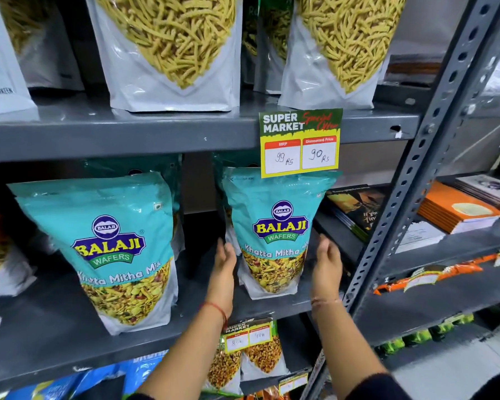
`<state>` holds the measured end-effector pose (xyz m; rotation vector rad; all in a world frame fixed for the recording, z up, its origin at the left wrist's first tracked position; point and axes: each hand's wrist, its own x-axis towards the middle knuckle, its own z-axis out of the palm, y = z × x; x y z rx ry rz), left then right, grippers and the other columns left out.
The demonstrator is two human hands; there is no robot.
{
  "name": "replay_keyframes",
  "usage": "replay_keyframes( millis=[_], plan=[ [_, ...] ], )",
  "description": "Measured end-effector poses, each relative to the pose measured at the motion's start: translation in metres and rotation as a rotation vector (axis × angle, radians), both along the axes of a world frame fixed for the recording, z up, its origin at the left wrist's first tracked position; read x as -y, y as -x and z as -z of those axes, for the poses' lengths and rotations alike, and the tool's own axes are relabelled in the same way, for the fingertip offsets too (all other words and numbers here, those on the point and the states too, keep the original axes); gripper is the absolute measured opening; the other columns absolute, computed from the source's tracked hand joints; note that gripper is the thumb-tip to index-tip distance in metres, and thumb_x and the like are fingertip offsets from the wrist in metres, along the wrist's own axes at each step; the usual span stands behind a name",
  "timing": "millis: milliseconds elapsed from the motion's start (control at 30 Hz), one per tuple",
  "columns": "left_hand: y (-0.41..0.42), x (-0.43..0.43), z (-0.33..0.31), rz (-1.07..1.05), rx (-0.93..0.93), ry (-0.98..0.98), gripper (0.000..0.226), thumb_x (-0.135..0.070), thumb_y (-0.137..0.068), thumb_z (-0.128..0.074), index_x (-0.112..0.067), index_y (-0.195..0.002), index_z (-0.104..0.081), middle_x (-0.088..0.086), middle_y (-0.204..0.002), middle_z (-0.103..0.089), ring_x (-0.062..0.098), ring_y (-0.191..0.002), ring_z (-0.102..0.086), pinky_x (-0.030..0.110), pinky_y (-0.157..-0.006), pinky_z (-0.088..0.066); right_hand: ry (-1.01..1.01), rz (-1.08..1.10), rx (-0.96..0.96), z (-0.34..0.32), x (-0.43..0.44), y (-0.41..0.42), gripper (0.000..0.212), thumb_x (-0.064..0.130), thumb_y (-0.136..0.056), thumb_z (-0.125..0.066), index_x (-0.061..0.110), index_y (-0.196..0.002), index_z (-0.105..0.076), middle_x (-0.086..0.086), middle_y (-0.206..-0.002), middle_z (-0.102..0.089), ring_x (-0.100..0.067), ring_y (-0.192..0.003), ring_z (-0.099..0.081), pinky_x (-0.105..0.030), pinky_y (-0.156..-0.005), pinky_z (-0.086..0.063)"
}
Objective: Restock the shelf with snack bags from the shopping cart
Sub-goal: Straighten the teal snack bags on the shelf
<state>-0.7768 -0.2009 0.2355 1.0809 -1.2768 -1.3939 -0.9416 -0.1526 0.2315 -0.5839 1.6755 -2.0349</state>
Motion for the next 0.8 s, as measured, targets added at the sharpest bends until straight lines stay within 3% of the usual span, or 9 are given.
replay_keyframes(
  millis=[67, 100, 200, 300, 400, 600, 800],
  plan=[
    [0.005, 0.011, -0.035, 0.033, -0.194, 0.072, 0.034, -0.023, -0.095, -0.043, -0.022, -0.129, -0.042, -0.007, -0.13, -0.049, -0.014, -0.102, -0.052, 0.0, -0.082, -0.041, 0.068, -0.089, 0.062, -0.028, 0.013, 0.015, 0.031, 0.021, -0.095, -0.045, 0.007, -0.121, -0.052, -0.014, -0.126, -0.057, -0.027, -0.115, -0.054, -0.043, -0.101, -0.043],
    [0.008, 0.016, -0.045, 0.028, -0.248, 0.075, 0.03, -0.014, -0.093, -0.046, -0.016, -0.123, -0.047, -0.004, -0.123, -0.054, -0.009, -0.096, -0.058, 0.002, -0.075, -0.045, 0.091, -0.151, 0.106, -0.041, 0.018, 0.02, 0.029, 0.014, -0.094, -0.044, 0.004, -0.12, -0.052, -0.015, -0.12, -0.06, -0.028, -0.11, -0.056, -0.044, -0.099, -0.045],
    [0.013, 0.022, -0.069, -0.023, -0.302, 0.053, 0.035, -0.005, -0.089, -0.051, 0.004, -0.122, -0.047, 0.021, -0.125, -0.056, 0.018, -0.102, -0.055, 0.027, -0.09, -0.047, 0.101, -0.292, 0.205, -0.06, 0.027, 0.03, 0.02, 0.0, -0.092, -0.041, 0.006, -0.098, -0.059, -0.006, -0.092, -0.065, -0.018, -0.082, -0.06, -0.031, -0.078, -0.051],
    [0.015, 0.027, -0.073, -0.073, -0.26, 0.001, 0.032, -0.002, -0.086, -0.055, 0.006, -0.117, -0.05, 0.03, -0.123, -0.056, 0.024, -0.099, -0.055, 0.043, -0.098, -0.045, 0.076, -0.377, 0.228, -0.064, 0.025, 0.039, 0.027, -0.002, -0.092, -0.039, 0.014, -0.086, -0.059, 0.006, -0.07, -0.072, -0.011, -0.075, -0.057, -0.022, -0.066, -0.043],
    [0.016, 0.027, -0.073, -0.106, -0.282, -0.022, 0.029, -0.002, -0.084, -0.058, 0.005, -0.112, -0.052, 0.028, -0.118, -0.059, 0.025, -0.096, -0.056, 0.052, -0.099, -0.044, 0.075, -0.485, 0.25, -0.063, 0.023, 0.045, 0.03, -0.006, -0.091, -0.036, 0.014, -0.089, -0.058, 0.012, -0.063, -0.073, -0.007, -0.071, -0.06, -0.019, -0.063, -0.042],
    [0.016, 0.027, -0.072, -0.107, -0.27, -0.038, 0.009, -0.002, -0.085, -0.058, -0.007, -0.085, -0.051, 0.015, -0.097, -0.061, 0.021, -0.082, -0.058, 0.047, -0.092, -0.046, 0.119, -0.466, 0.225, -0.061, 0.024, 0.047, 0.032, -0.015, -0.087, -0.038, 0.011, -0.075, -0.053, 0.01, -0.054, -0.07, -0.001, -0.056, -0.065, -0.015, -0.055, -0.051],
    [0.012, 0.039, -0.07, -0.11, -0.207, -0.014, 0.026, 0.003, -0.081, -0.061, -0.014, -0.065, -0.05, 0.002, -0.065, -0.061, 0.015, -0.069, -0.055, 0.046, -0.089, -0.047, 0.16, -0.41, 0.218, -0.061, 0.029, 0.051, 0.029, -0.013, -0.087, -0.04, 0.01, -0.074, -0.052, 0.01, -0.051, -0.068, -0.001, -0.054, -0.062, -0.019, -0.064, -0.048]
  ],
)
